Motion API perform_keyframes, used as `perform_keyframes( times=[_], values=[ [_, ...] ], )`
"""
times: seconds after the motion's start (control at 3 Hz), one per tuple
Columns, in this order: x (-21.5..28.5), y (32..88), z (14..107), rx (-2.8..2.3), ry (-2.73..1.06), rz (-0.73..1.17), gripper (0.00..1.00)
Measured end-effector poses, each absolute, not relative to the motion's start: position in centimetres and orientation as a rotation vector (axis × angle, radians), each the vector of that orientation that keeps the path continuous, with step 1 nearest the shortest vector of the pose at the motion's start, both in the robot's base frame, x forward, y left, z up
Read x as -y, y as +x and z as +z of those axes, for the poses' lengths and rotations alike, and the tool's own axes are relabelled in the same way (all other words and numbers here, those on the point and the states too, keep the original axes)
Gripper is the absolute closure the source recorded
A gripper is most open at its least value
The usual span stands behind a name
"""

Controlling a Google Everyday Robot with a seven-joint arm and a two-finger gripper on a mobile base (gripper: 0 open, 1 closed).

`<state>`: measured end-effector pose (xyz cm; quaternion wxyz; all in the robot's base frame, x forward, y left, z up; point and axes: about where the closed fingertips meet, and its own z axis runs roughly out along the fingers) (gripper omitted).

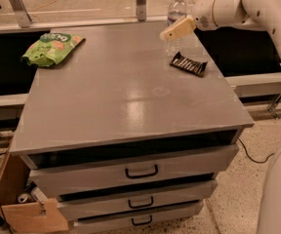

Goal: Pick water bottle

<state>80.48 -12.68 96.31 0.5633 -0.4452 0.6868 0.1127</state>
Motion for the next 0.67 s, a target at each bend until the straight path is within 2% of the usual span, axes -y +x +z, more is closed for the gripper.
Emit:
perform_keyframes(
  times=[0.33, 0.67],
  values=[
    [13.1, 82.2, 95.4, -1.644, -0.965, 0.31, 0.0],
    [12.8, 83.1, 92.8, -1.706, -0.871, 0.439, 0.19]
  ],
)
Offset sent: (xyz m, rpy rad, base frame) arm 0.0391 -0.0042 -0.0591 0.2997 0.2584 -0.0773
